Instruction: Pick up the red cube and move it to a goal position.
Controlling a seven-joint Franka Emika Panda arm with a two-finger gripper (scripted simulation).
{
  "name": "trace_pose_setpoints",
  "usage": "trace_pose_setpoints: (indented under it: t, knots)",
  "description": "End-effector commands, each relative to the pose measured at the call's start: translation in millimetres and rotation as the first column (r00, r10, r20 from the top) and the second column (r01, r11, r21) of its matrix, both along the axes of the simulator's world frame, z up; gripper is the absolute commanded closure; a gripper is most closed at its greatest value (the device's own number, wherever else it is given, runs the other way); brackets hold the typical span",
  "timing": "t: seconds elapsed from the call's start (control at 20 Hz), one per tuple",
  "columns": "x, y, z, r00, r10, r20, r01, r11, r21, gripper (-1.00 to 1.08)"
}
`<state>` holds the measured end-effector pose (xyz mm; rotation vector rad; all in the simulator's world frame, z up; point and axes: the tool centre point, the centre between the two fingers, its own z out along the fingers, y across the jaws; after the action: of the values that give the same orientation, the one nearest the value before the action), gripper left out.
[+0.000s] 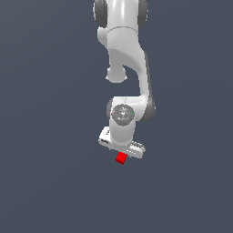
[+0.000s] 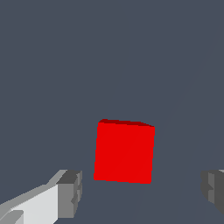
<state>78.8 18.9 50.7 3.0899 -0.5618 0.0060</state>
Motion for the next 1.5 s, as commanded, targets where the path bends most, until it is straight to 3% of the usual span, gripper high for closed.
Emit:
trace_pose_setpoints:
  t: [0.0, 0.6, 0.65, 1.45]
  knots:
    - [7.2, 1.9, -11.0, 1.000, -0.028, 0.000, 0.028, 1.000, 0.000, -0.92]
    - [20.3, 4.7, -30.8, 0.997, -0.075, -0.004, 0.076, 0.997, 0.002, -0.92]
    - [20.3, 4.7, -30.8, 0.997, -0.075, -0.004, 0.076, 0.997, 0.002, 1.08]
    - [17.2, 6.3, -23.8, 0.997, -0.075, -0.004, 0.076, 0.997, 0.002, 1.08]
